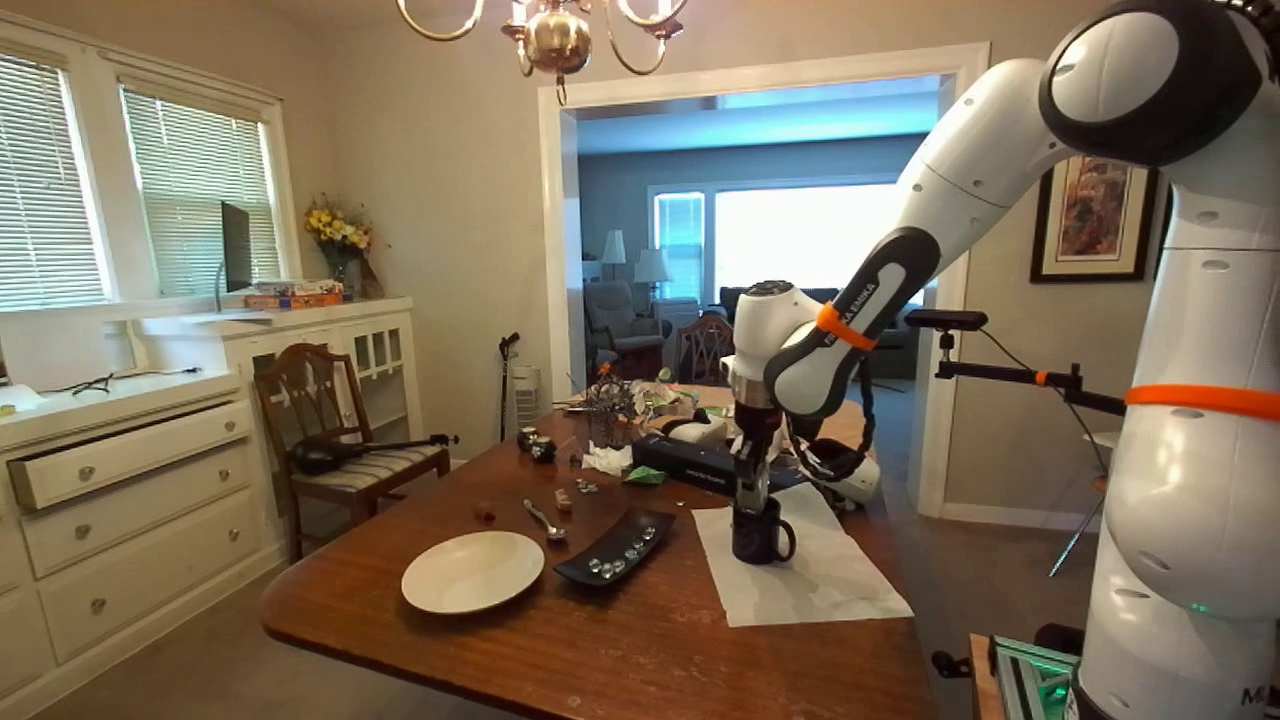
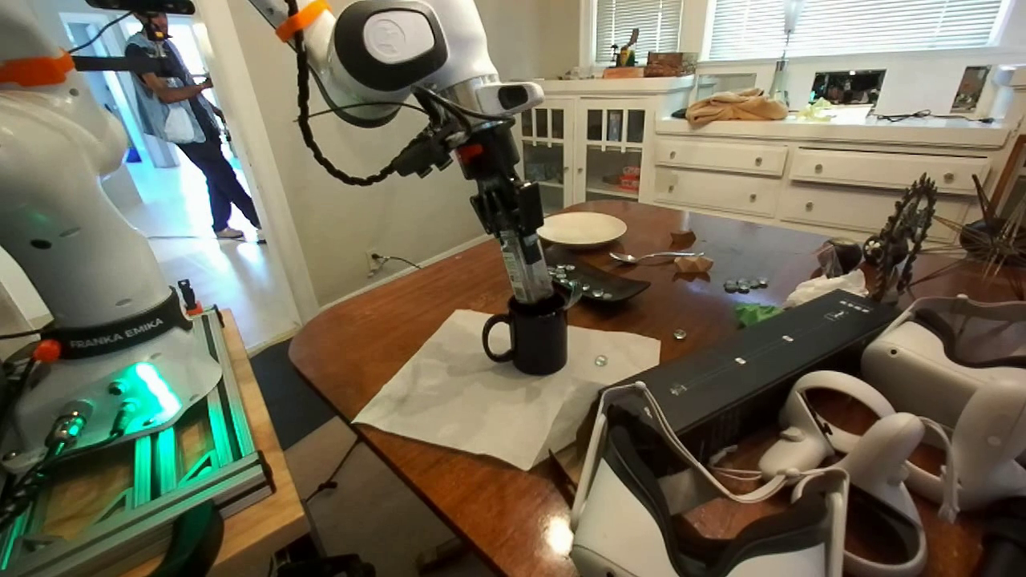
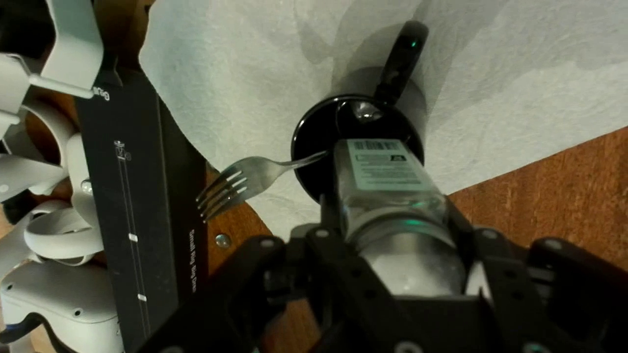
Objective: Pick up the bottle and put it in the cup
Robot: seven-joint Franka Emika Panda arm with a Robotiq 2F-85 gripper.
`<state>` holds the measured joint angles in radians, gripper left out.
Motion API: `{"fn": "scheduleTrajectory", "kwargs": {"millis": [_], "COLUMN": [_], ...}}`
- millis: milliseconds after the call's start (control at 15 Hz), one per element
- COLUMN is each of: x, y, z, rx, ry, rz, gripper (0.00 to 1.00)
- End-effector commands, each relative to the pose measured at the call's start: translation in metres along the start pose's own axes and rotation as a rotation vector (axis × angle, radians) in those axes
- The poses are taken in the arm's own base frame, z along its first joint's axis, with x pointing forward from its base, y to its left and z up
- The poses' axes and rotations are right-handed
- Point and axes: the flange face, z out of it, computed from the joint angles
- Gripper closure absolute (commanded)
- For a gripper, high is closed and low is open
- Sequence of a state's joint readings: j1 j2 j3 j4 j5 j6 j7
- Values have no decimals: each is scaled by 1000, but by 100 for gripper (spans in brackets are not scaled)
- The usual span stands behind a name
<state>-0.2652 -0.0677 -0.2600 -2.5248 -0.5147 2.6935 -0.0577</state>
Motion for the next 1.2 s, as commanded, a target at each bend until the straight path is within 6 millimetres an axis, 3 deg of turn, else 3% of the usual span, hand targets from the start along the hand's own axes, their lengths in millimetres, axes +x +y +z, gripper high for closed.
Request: {"fn": "scheduleTrajectory", "kwargs": {"millis": [0,1133], "x": [-10,-28], "y": [14,41], "z": [8,74], "rx": [49,323], "ry": [22,86], "rz": [45,208], "gripper": [77,77]}}
